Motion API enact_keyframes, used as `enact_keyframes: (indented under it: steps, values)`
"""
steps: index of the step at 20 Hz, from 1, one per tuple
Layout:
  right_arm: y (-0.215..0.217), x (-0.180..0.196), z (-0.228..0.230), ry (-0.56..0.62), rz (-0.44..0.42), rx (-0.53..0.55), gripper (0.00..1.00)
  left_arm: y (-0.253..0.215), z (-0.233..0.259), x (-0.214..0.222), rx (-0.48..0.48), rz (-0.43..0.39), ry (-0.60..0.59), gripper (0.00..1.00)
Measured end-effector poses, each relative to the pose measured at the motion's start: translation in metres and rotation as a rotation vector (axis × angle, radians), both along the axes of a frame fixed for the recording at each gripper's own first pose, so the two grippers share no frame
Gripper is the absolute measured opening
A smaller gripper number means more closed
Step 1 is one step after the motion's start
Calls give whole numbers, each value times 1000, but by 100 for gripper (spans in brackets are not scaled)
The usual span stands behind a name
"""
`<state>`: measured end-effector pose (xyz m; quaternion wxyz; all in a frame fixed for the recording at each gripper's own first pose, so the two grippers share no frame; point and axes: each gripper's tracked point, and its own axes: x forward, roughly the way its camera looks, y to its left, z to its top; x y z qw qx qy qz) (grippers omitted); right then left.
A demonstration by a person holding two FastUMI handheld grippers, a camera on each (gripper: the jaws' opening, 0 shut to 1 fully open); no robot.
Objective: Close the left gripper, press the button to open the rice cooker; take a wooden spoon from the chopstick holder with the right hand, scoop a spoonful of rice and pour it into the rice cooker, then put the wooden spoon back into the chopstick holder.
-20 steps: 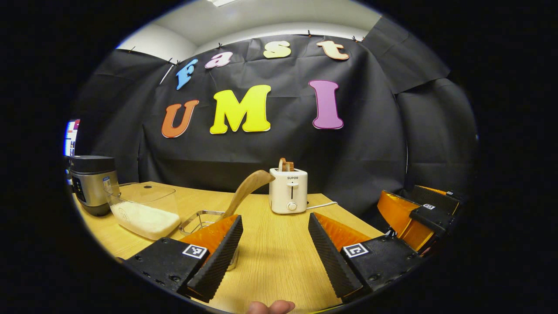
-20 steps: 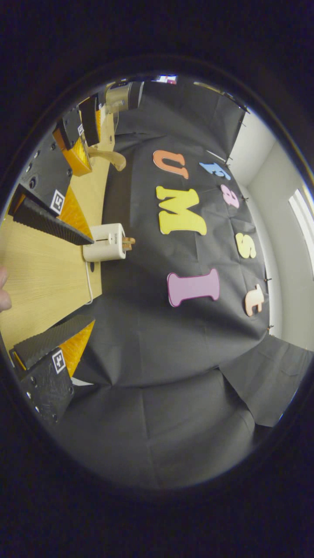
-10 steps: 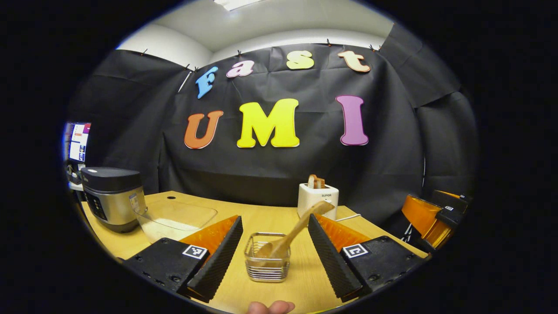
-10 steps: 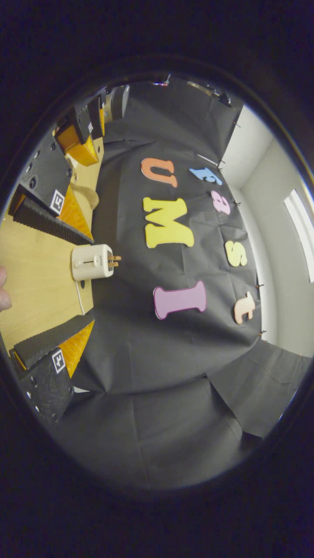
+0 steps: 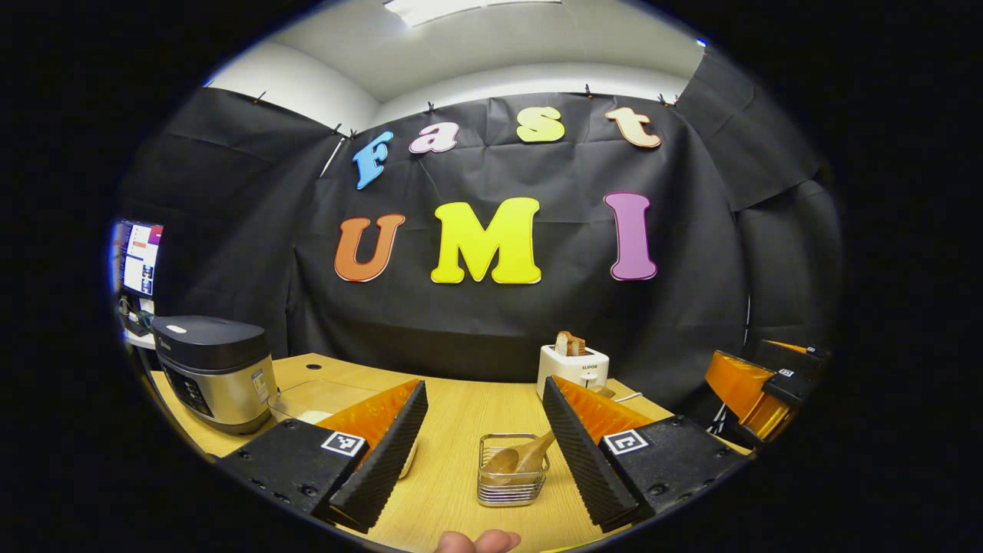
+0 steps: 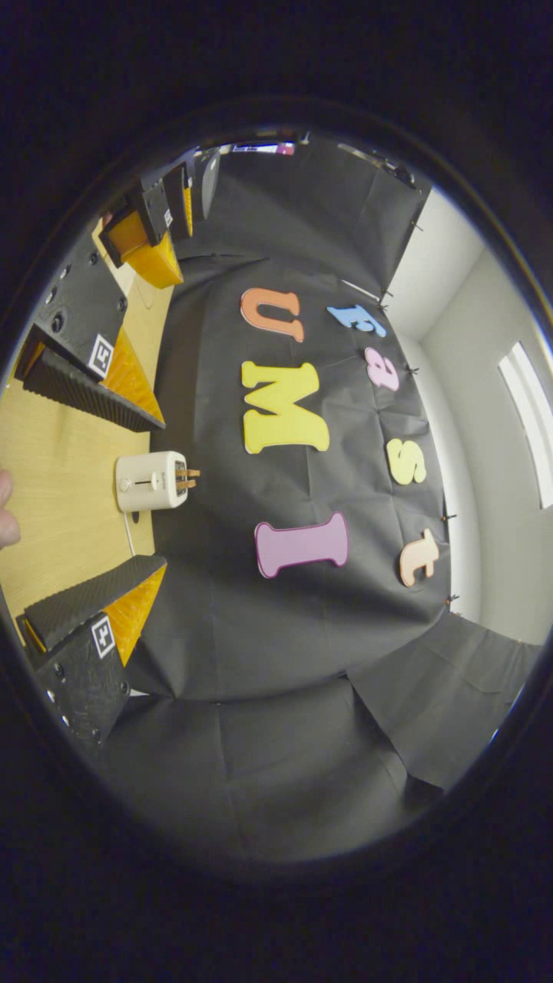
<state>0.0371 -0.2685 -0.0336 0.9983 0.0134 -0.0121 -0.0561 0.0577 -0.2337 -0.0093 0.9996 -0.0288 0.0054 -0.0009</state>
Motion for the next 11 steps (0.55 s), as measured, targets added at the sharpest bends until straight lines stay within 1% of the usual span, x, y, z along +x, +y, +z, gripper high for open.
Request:
enact_keyframes:
  steps: [2, 10, 11]
  values:
    - [0, -1, 4, -7, -8, -5, 95, 1, 4, 0, 16, -4, -4, 96]
    - [7, -2, 11, -18, -13, -8, 95, 10, 7, 1, 13, -2, -4, 96]
    - [9, -2, 10, -13, -7, -3, 95, 11, 7, 2, 11, 0, -4, 89]
